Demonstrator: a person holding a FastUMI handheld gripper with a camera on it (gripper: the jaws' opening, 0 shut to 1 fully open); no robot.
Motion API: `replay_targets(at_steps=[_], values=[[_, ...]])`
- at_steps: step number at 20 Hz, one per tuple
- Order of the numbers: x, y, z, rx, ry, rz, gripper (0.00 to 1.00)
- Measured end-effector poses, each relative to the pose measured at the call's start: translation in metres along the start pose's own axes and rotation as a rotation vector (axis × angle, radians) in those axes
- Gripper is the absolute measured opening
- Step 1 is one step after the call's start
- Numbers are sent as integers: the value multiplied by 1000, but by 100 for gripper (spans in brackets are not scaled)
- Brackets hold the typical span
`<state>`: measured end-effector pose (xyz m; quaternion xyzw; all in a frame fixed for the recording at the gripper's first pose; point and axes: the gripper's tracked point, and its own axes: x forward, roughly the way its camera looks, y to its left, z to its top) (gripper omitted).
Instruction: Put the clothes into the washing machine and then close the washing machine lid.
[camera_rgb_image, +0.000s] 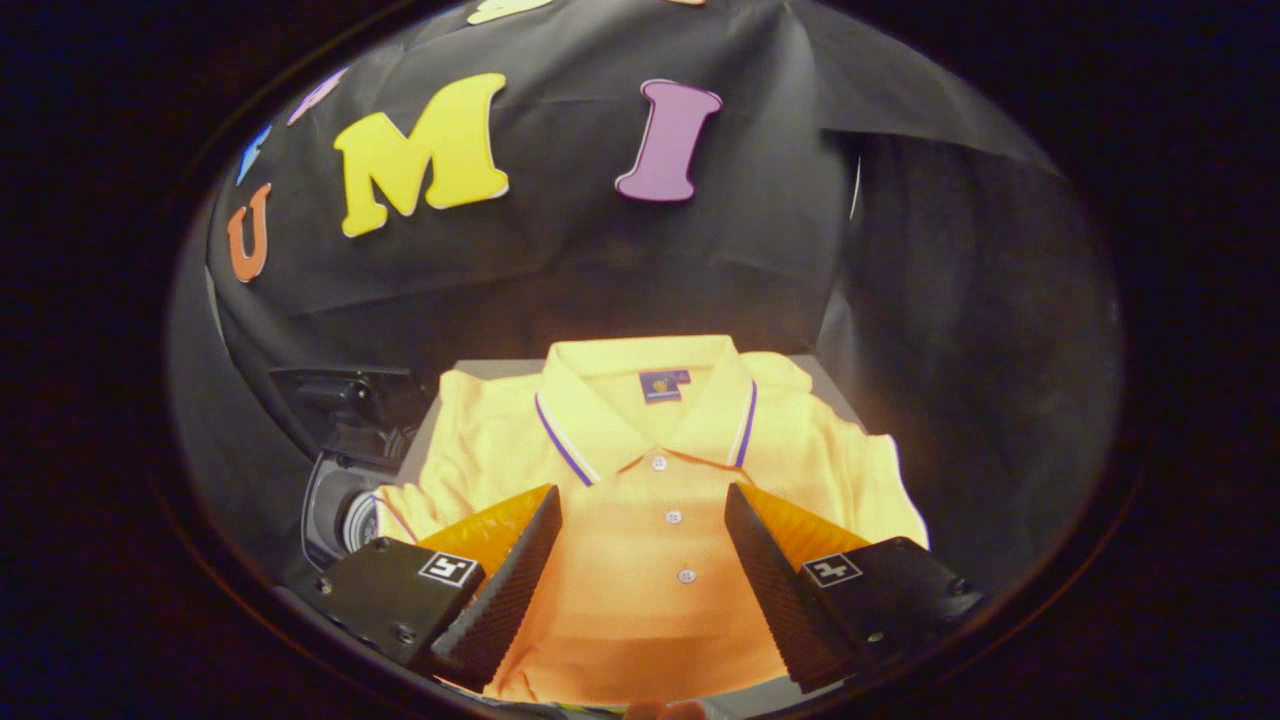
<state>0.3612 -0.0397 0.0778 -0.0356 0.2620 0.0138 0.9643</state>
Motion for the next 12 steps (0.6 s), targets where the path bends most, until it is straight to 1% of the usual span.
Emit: replay_targets(at_steps=[3, 4, 8, 10, 12], values=[[11, -3, -12, -10, 55, -4, 100], [12, -2, -8, -4, 45, -3, 100], [14, -2, -12, 11, 100, 33, 100], [11, -4, -15, 26, 157, 18, 100], [9, 4, -15, 7, 206, 32, 99]])
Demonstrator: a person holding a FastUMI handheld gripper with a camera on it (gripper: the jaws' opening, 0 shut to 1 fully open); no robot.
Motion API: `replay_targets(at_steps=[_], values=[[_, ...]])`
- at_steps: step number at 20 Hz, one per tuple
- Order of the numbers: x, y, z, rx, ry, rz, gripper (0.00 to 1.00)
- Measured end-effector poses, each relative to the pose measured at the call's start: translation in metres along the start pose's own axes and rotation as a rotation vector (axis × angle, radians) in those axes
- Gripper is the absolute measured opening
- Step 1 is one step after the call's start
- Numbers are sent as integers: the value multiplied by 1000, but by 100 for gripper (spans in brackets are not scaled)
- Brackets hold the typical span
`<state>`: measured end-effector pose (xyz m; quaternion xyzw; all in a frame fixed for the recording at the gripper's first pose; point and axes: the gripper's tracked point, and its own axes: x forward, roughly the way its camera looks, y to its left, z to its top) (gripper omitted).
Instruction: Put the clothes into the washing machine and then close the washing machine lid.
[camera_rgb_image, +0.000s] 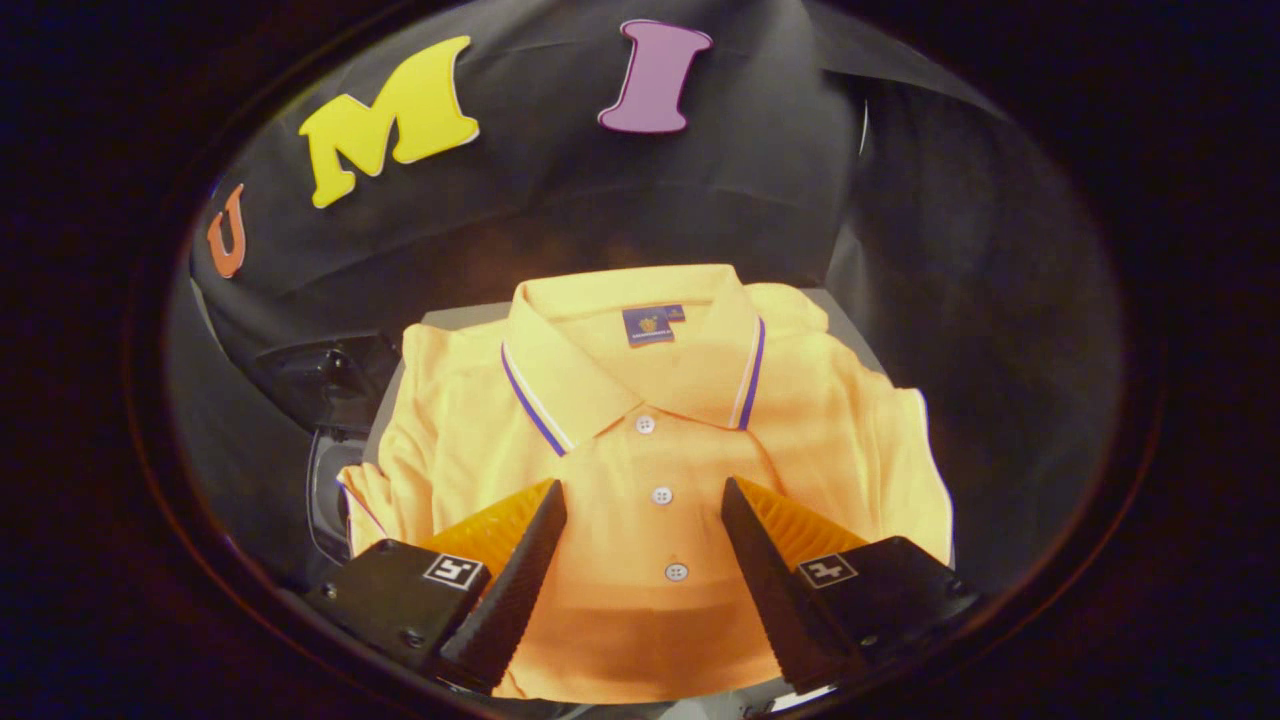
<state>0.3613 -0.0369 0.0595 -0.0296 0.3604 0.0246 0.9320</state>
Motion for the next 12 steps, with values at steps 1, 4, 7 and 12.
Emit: replay_targets(at_steps=[1, 4, 7, 12], values=[[1, 1, 2, -21, -8, 7, 76], [4, 4, 5, -14, -4, -10, 7], [0, 5, 7, 5, 3, -27, 5], [-28, 10, 23, -25, -57, -59, 5]])
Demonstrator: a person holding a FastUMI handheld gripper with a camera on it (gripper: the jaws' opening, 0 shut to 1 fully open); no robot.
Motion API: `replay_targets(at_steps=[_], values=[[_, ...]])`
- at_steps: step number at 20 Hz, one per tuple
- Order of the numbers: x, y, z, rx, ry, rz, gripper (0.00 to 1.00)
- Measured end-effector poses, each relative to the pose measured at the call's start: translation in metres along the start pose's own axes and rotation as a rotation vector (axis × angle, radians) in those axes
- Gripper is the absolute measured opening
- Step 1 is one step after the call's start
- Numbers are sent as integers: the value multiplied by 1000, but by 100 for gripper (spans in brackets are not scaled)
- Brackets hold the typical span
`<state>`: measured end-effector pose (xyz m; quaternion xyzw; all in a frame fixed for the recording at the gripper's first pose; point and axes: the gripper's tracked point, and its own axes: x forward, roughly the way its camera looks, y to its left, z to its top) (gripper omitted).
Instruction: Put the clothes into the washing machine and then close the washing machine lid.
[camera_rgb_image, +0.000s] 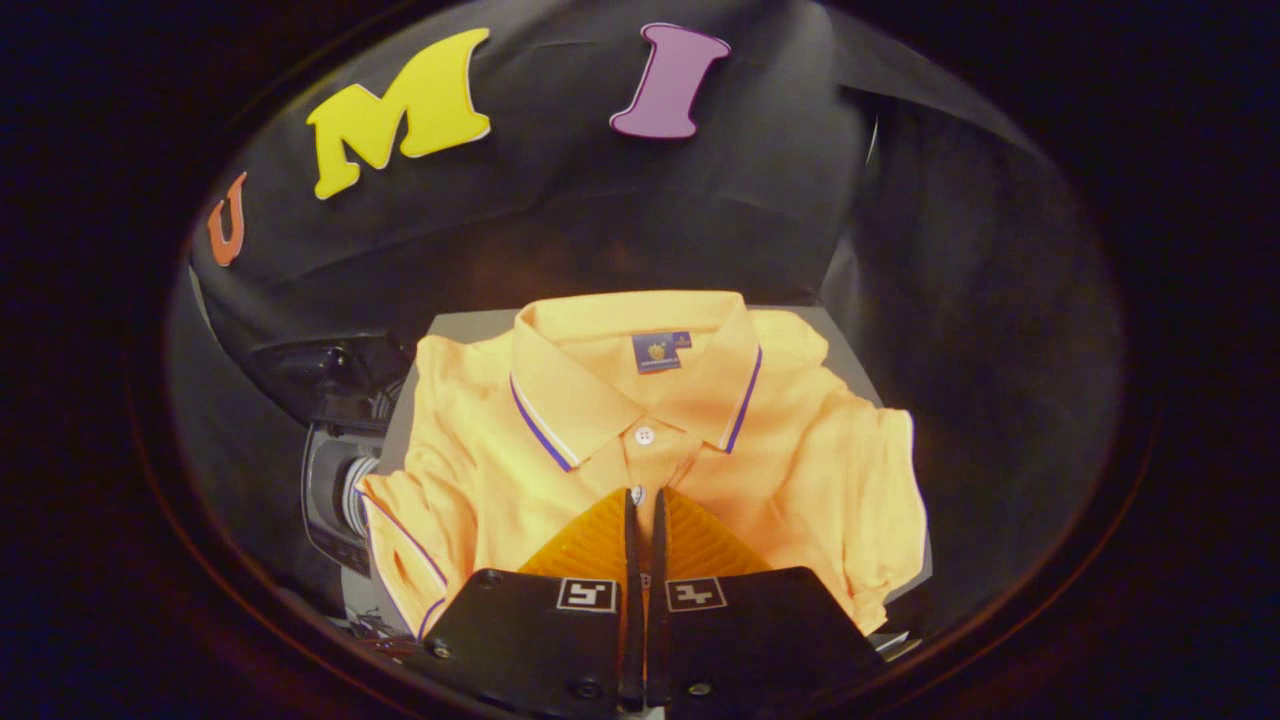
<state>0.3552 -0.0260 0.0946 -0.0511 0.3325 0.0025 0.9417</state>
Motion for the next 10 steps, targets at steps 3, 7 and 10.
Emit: replay_targets(at_steps=[3, 7, 10], values=[[-28, 12, 16, 25, -35, 42, 5], [-62, 34, 39, 54, -80, 115, 5], [-87, 56, 54, 44, -114, 168, 5]])
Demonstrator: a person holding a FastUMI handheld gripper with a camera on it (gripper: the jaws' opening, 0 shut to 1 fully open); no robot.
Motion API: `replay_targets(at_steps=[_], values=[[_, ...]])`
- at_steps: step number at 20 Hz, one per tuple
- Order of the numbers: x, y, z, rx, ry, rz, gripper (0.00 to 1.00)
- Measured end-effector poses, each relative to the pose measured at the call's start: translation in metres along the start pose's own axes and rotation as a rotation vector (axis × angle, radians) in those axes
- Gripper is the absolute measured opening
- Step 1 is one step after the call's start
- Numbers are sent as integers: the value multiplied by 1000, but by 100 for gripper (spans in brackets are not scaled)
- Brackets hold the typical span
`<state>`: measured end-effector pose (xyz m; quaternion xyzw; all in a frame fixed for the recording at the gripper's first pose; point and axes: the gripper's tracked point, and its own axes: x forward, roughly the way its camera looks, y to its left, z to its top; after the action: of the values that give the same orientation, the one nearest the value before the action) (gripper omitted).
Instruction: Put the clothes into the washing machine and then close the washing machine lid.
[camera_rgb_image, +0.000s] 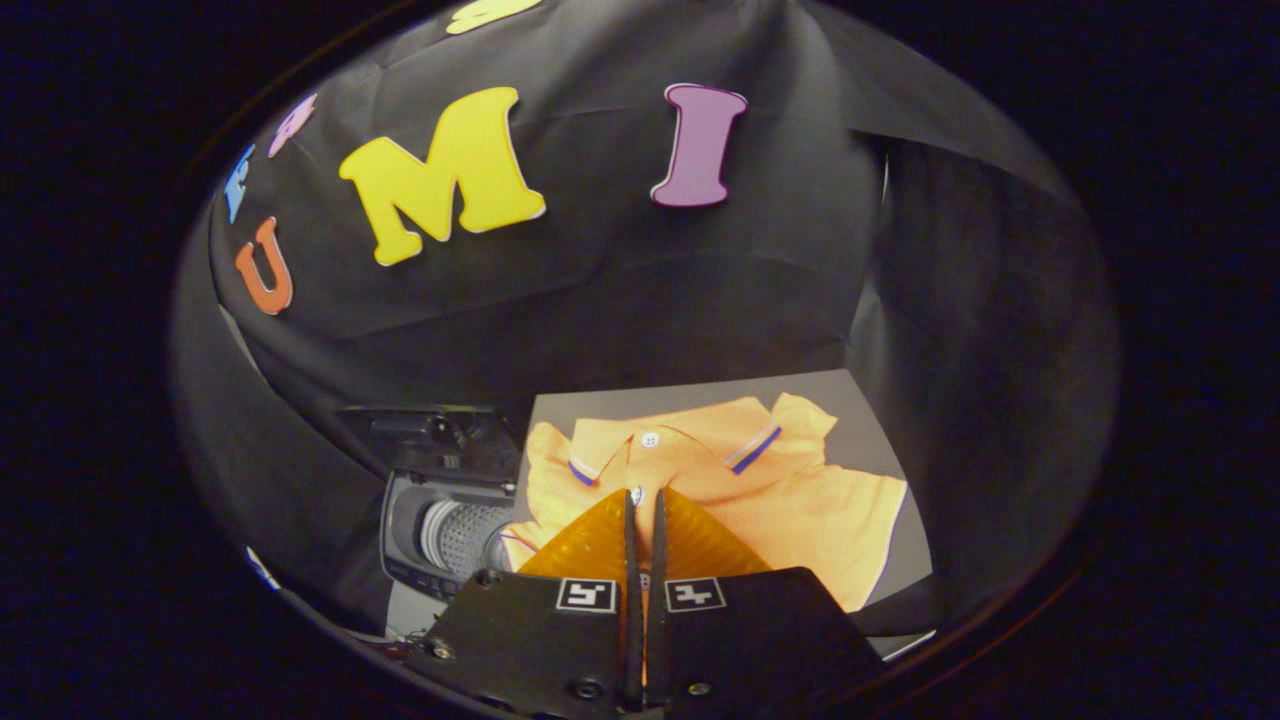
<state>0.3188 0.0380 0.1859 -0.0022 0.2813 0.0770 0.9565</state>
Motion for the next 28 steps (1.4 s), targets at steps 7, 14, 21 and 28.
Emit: replay_targets(at_steps=[7, 14, 21, 28], values=[[-27, 80, 22, -68, -50, 107, 5], [-39, 179, 28, -126, -66, 243, 5], [-35, 279, 19, -131, -50, 377, 5], [13, 337, -21, -140, 33, 422, 5]])
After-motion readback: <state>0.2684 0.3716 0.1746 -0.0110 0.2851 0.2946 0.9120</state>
